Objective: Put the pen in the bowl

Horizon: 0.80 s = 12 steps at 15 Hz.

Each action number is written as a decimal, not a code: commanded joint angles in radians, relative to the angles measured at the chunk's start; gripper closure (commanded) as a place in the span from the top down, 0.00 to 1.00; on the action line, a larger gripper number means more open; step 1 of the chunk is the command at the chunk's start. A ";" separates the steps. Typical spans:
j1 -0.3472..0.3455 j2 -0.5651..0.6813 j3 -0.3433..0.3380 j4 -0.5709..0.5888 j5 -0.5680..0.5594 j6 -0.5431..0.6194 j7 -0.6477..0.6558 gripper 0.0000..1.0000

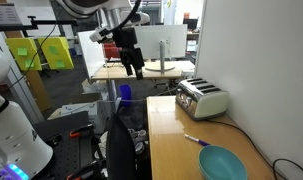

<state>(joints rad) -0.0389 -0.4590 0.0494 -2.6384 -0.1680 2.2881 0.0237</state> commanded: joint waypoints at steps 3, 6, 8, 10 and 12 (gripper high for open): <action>0.004 0.417 -0.062 0.296 0.177 0.000 0.033 1.00; -0.009 0.669 -0.081 0.483 0.210 0.074 0.148 1.00; -0.002 0.827 -0.104 0.609 0.212 0.118 0.238 1.00; 0.006 0.959 -0.129 0.727 0.227 0.134 0.327 1.00; -0.009 1.072 -0.129 0.835 0.285 0.112 0.376 1.00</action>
<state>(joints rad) -0.0506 0.4905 -0.0678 -1.9471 0.0398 2.4440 0.3221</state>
